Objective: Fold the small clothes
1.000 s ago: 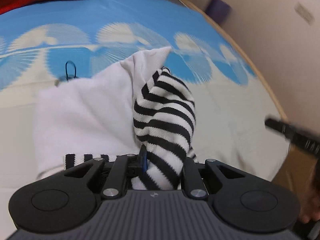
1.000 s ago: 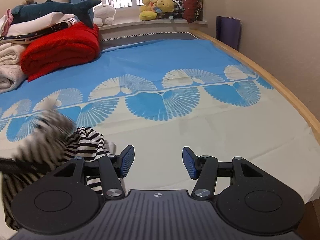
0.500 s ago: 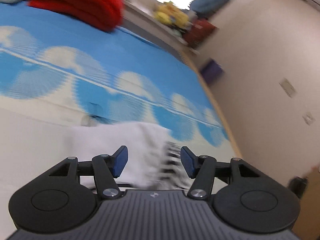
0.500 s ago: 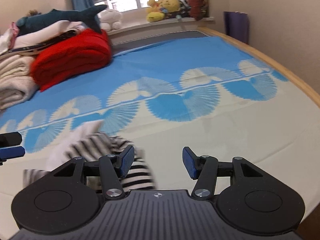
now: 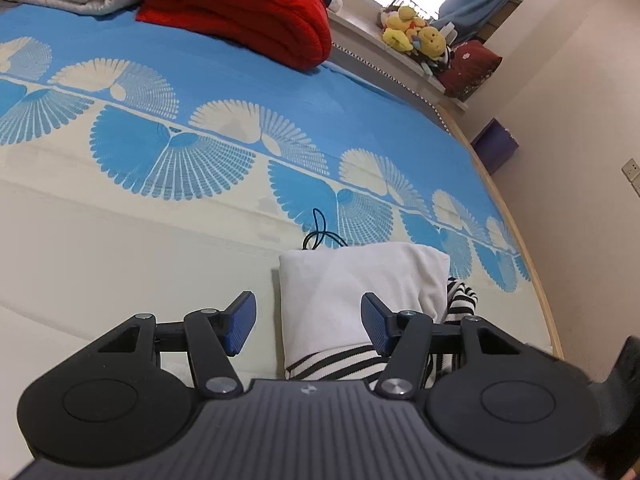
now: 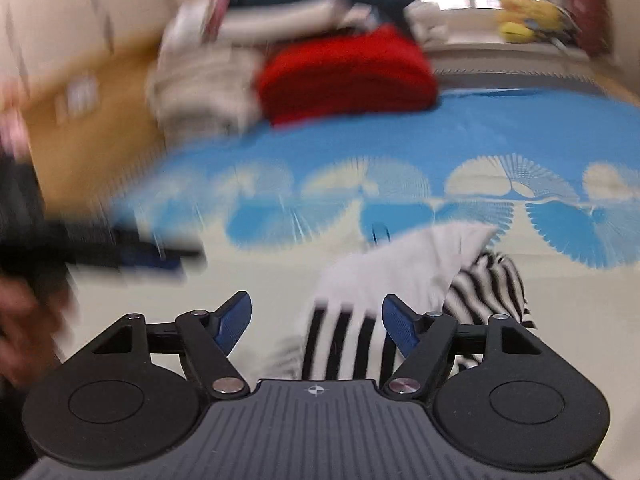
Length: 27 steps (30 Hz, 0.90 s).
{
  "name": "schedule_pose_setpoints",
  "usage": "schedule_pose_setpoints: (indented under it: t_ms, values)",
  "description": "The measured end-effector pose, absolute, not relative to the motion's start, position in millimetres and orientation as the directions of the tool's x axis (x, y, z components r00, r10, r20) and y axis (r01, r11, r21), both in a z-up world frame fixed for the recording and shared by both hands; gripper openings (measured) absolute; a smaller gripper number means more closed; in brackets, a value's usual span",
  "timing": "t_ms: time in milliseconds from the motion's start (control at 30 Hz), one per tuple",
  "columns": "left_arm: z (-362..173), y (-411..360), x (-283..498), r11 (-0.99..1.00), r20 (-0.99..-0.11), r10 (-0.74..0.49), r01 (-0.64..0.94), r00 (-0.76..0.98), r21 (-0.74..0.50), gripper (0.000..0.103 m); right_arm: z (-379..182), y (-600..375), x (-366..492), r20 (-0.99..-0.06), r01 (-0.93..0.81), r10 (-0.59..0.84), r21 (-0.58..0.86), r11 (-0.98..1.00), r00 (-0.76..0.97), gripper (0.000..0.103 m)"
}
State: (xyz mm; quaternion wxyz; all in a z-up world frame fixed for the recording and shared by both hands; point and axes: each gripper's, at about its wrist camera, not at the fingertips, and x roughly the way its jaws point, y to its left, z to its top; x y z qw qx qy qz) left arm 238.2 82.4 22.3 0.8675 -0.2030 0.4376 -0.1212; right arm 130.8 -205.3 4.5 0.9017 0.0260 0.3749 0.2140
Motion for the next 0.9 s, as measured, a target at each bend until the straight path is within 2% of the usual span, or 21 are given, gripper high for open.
schedule_pose_setpoints:
  t_ms: [67, 100, 133, 267, 333, 567, 633, 767, 900]
  values:
    - [21, 77, 238, 0.891, -0.719, -0.391, 0.04, 0.575, -0.452, 0.063, -11, -190, 131, -0.745, -0.396, 0.302, 0.057, 0.917, 0.594, 0.057]
    - [20, 73, 239, 0.894, -0.726, -0.39, 0.045, 0.567, -0.445, 0.063, -17, -189, 131, -0.766, -0.396, 0.251, -0.005, 0.918, 0.592, 0.027]
    - [18, 68, 240, 0.897, -0.732, -0.39, 0.051, 0.559, -0.439, 0.063, -17, -195, 130, -0.768, -0.388, 0.238, -0.014, 0.922, 0.594, 0.009]
    - [13, 43, 243, 0.899, -0.743, -0.414, 0.105, 0.526, -0.426, 0.063, 15, -261, 119, -0.643, -0.22, 0.234, 0.105, 0.97, 0.729, 0.007]
    - [9, 27, 245, 0.894, -0.754, -0.437, 0.145, 0.491, -0.424, 0.063, 18, -298, 112, -0.637, -0.145, 0.212, 0.156, 0.977, 0.741, 0.006]
    - [-23, -41, 244, 0.86, -0.809, -0.495, 0.311, 0.317, -0.404, 0.063, -27, -349, 95, -0.806, -0.112, 0.141, 0.094, 0.989, 0.575, 0.006]
    - [-40, -60, 244, 0.868, -0.849, -0.458, 0.341, 0.265, -0.362, 0.063, -44, -354, 98, -0.847, -0.102, 0.121, 0.079, 0.992, 0.518, 0.006]
    - [-75, -81, 247, 0.902, -0.912, -0.34, 0.352, 0.228, -0.249, 0.073, -70, -349, 101, -0.9, -0.097, 0.13, 0.098, 0.99, 0.415, 0.005]
    - [-86, -75, 258, 0.906, -0.912, -0.355, 0.314, 0.206, -0.282, 0.076, -91, -338, 107, -0.938, -0.125, 0.121, 0.084, 0.989, 0.324, 0.005]
